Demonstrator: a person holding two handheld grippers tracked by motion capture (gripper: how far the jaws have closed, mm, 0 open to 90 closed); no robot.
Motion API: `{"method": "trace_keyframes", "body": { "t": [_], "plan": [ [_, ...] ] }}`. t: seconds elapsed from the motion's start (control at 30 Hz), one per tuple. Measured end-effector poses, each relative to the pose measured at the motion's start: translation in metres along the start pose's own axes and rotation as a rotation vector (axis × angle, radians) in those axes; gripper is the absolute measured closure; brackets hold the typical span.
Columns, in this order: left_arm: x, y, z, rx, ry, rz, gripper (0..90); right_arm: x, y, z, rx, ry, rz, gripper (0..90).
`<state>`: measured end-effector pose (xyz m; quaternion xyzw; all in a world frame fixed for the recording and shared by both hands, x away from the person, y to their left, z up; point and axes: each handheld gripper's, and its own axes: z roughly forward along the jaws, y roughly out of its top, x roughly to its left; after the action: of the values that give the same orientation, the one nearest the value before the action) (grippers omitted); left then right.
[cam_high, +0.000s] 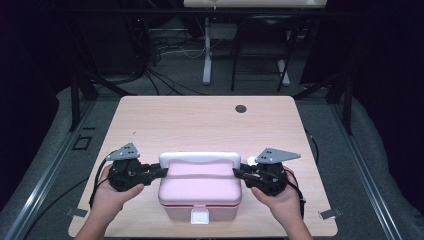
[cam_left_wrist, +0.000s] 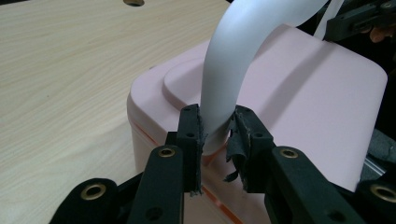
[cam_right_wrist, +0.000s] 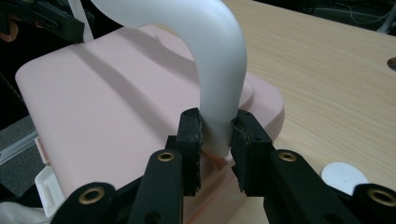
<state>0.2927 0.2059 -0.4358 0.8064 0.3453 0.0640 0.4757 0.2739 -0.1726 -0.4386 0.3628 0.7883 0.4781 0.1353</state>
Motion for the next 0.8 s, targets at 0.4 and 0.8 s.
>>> {"method": "trace_keyframes", "body": {
  "t": [0.4,0.8],
  "plan": [
    [0.005,0.006,-0.003,-0.040,-0.007,-0.020,73.0,-0.002,0.009,-0.003,-0.046,0.006,0.016,74.2],
    [0.002,0.002,-0.022,-0.055,0.019,-0.013,71.2,-0.003,0.012,-0.004,-0.056,0.012,0.017,74.3]
  ]
}}
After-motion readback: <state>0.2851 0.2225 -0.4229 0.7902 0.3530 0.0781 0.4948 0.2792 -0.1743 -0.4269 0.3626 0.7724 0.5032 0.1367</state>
